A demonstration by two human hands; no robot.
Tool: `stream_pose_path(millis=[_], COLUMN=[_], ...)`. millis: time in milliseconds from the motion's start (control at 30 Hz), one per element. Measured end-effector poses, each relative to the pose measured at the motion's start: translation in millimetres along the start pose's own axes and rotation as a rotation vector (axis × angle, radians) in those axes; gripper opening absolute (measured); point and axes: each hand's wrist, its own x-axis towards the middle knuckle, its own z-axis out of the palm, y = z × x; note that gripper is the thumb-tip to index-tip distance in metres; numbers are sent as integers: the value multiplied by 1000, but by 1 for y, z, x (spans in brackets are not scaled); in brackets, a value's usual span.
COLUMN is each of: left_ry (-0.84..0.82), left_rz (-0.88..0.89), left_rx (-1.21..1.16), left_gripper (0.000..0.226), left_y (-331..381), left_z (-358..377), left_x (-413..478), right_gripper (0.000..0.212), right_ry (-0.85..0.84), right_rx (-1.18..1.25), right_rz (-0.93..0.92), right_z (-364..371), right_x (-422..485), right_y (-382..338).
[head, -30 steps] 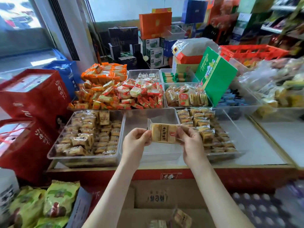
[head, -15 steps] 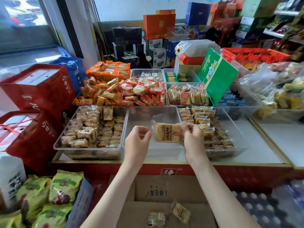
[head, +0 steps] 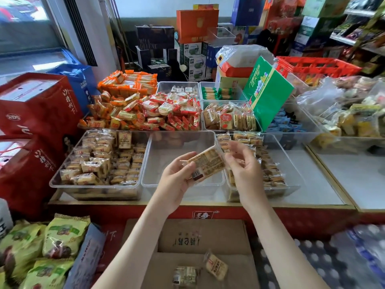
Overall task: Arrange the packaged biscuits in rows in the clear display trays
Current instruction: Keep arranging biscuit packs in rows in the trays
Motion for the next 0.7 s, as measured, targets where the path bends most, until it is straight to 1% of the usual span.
stream_pose_path(millis=[67,133,167,200,300,333,367,400,467,500,533,567,600,633,700], left_ry=[-71,-128,-149,-163,-183,-177,-156,-114,-3,30,32,13,-15,-37,-64], left_rz=[-22,-33,-40,-46,-56,-59,-64,-77,-117,-135,-146,-154,-162,-186,-221], left_rx=[-48,-53,-46,-47,-92,-100,-95,-77,-25,-15,-16,-20,-13,-4,15], left_gripper=[32,50,57,60,58,55,50,43,35,36,37,37,35,33,36], left_y=[-2,-6,-8,-11,-17,-20,-22,-24,-29,-34,-39,-44,-49,-58,-68], left_z=[-5,-9,-10,-10,-9,-6,-2,4,19,28,37,47,58,72,89], left_x=[4,9,11,14,22,26,29,33,43,49,56,62,69,83,97], right_gripper=[20,19,22,24,26,24,20,17,17,24,37,51,64,71,70], right_ry=[-85,-149,-148,-140,-144,-147,-132,-107,-81,-137,-247,-362,-425,-406,-269], right_rx=[67,126,134,141,248,285,267,161,-178,-308,-399,-487,-586,-671,-700], right_rz=[96,143,148,157,255,298,310,267,32,-99,-190,-246,-294,-335,-359], right_z=[-11,-17,-19,-20,-26,-29,-32,-36,-49,-56,-62,-68,-74,-85,-97], right_x=[11,17,20,22,32,37,40,44,49,51,54,58,62,70,82], right_y=[4,7,9,9,17,21,27,32,43,48,51,57,65,79,99])
